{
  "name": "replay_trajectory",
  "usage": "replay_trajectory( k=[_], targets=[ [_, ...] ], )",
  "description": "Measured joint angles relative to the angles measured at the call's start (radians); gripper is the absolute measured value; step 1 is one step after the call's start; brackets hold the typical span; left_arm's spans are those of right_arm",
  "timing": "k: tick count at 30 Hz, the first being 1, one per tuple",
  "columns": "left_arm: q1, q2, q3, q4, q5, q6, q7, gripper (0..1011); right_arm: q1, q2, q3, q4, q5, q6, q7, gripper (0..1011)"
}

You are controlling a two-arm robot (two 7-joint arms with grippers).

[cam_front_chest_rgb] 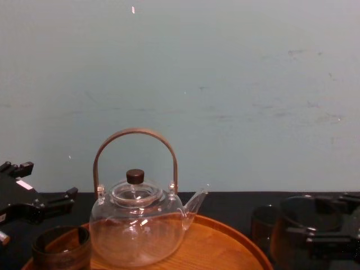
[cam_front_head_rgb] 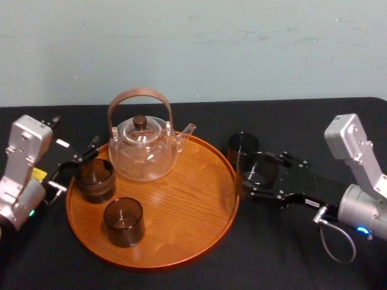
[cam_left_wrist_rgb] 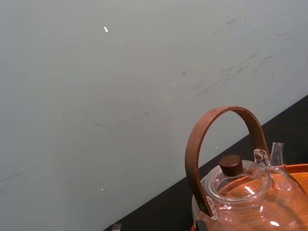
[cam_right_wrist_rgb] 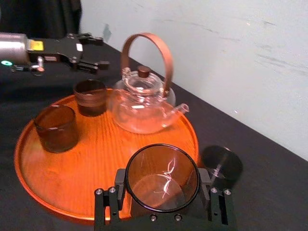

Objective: Pick up the glass from the table and place it on the tray.

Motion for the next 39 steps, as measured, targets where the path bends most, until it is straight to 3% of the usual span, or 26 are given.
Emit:
replay_trajectory(
  k=[21,39],
  targets=[
    [0.000,0.000,0.000,0.000,0.000,0.000,0.000,1001,0.105,-0.036,-0.158,0.022,-0.003,-0.005,0.058,904],
    [0.000,0.000,0.000,0.000,0.000,0.000,0.000,1001,0.171,-0.075,-0.246,0.109,-0.008,-0.012,0.090,904]
  ],
)
